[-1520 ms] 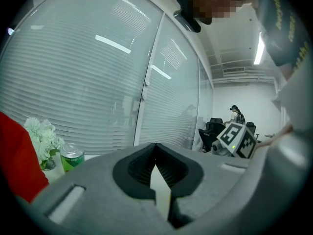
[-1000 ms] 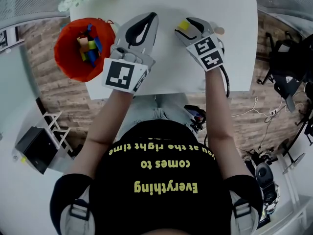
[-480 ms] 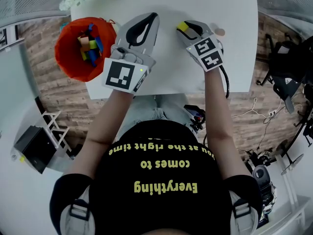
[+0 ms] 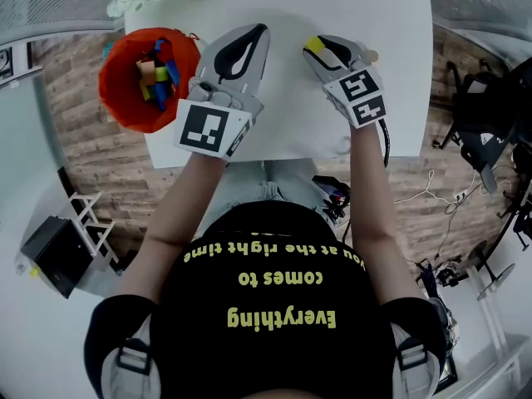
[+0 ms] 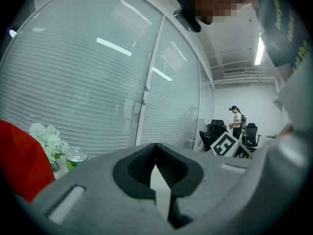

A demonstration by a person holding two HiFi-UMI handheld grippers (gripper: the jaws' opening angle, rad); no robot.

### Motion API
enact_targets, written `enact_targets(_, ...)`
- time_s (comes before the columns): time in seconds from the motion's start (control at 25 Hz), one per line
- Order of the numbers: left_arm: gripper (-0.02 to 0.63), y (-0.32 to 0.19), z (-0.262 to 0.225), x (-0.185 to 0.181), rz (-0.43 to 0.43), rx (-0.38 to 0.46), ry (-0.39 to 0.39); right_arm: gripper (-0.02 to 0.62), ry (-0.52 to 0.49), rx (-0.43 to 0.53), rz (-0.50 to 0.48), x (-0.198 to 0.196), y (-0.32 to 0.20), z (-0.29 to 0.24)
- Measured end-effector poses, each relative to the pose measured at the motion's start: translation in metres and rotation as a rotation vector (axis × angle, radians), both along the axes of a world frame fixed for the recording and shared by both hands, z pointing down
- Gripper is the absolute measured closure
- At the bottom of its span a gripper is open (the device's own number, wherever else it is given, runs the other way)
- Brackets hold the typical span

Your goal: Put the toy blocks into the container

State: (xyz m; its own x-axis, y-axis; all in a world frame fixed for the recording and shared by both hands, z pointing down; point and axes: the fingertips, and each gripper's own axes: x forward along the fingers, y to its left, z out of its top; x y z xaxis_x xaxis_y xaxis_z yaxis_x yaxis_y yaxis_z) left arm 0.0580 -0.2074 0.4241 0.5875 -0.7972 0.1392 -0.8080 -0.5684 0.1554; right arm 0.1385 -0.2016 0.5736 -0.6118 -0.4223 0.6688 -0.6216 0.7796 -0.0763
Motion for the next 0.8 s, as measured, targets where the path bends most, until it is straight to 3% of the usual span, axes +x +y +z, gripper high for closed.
enact_targets(0.32, 0.609, 0.01, -0.021, -0.004, -0.017, 0.023, 0.001, 0.442, -0.109, 0.083, 0.087, 0.013, -0.003, -0.058)
enact_targets(0.8, 0.609, 0.027, -0.062, -0.013, -0.043, 0.09, 0.0, 0.442, -0.215, 0.238, 0.128, 0.029, 0.002, -0.147)
